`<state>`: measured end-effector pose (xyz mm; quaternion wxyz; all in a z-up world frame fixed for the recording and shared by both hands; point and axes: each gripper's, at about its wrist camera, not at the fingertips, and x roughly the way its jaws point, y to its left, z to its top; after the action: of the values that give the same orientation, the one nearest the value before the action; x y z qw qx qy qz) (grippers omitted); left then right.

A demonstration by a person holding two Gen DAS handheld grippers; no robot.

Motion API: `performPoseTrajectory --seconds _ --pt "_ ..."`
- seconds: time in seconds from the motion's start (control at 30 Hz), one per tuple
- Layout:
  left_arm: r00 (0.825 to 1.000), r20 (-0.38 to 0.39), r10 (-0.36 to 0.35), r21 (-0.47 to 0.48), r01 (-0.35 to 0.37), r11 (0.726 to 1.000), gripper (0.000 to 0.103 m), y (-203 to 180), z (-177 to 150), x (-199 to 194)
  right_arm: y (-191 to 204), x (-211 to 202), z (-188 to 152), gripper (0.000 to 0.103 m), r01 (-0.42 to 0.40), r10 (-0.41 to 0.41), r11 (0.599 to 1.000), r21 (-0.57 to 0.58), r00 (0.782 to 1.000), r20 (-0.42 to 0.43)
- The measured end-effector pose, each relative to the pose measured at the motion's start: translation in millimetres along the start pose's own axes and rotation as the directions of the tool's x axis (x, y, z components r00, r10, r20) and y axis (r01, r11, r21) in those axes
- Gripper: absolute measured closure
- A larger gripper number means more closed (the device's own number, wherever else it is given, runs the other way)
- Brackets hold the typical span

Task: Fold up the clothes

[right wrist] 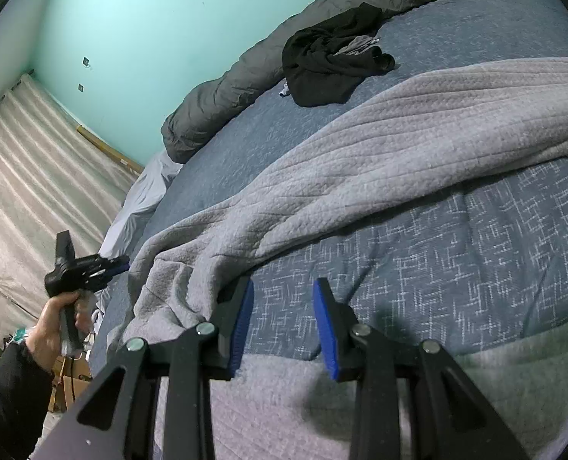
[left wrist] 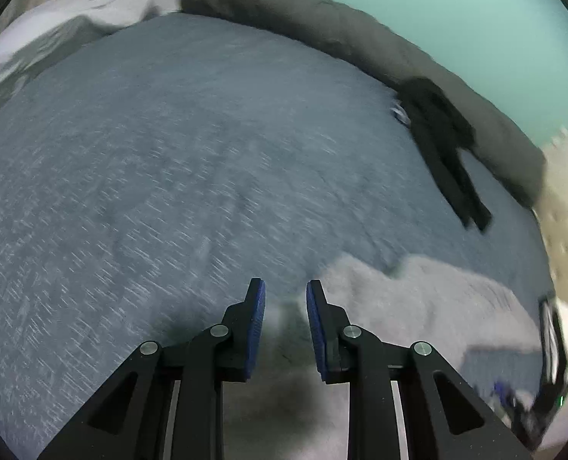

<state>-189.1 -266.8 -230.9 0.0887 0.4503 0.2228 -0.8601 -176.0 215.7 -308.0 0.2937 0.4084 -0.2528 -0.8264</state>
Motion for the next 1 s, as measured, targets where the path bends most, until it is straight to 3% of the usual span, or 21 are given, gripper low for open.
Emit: performPoseTrajectory --seconds 0.1,0.23,0.37,0.53,0.67,0.77,1.0 --pt "0.997 -0.061 0.054 0.037 -0.052 0.998 0.079 1.0 7.1 21.1 0.2 1.1 0.3 0.071 -0.001 0.001 1.000 0.000 1.000 -0.003" --pt "0.983 -0.169 0.077 0.047 -0.069 0.996 0.080 2.3 -0.2 49.7 -1.8 1.0 1.2 0.071 0.002 -0.002 1.000 0.005 1.000 -0.003" --pt "0.980 -0.199 0.016 0.104 0.004 0.995 0.081 -15.0 -19.0 47.8 -4.1 -0.4 2.8 0.071 0.003 -0.003 1.000 0.013 1.000 0.002" --pt "0.971 -0.239 -0.003 0.253 0.065 0.965 0.079 -50.2 -61.4 34.0 -3.9 0.6 2.7 0.071 0.001 -0.001 1.000 0.017 1.000 -0.002" --pt "0.974 -0.227 0.021 0.327 0.056 0.943 0.079 -61.2 -83.5 30.4 -3.0 0.6 1.1 0.071 -0.001 0.001 1.000 0.017 1.000 -0.006" --pt "0.978 -0.206 0.009 0.308 0.056 0.950 0.078 -57.6 -86.1 27.9 -2.7 -0.2 0.9 0.071 0.000 0.000 1.000 0.017 1.000 -0.004" --pt "0.988 -0.148 0.049 0.323 0.001 0.946 0.054 -50.5 -72.1 34.9 -4.5 -0.1 1.4 0.071 -0.002 0.002 1.000 0.024 1.000 -0.007"
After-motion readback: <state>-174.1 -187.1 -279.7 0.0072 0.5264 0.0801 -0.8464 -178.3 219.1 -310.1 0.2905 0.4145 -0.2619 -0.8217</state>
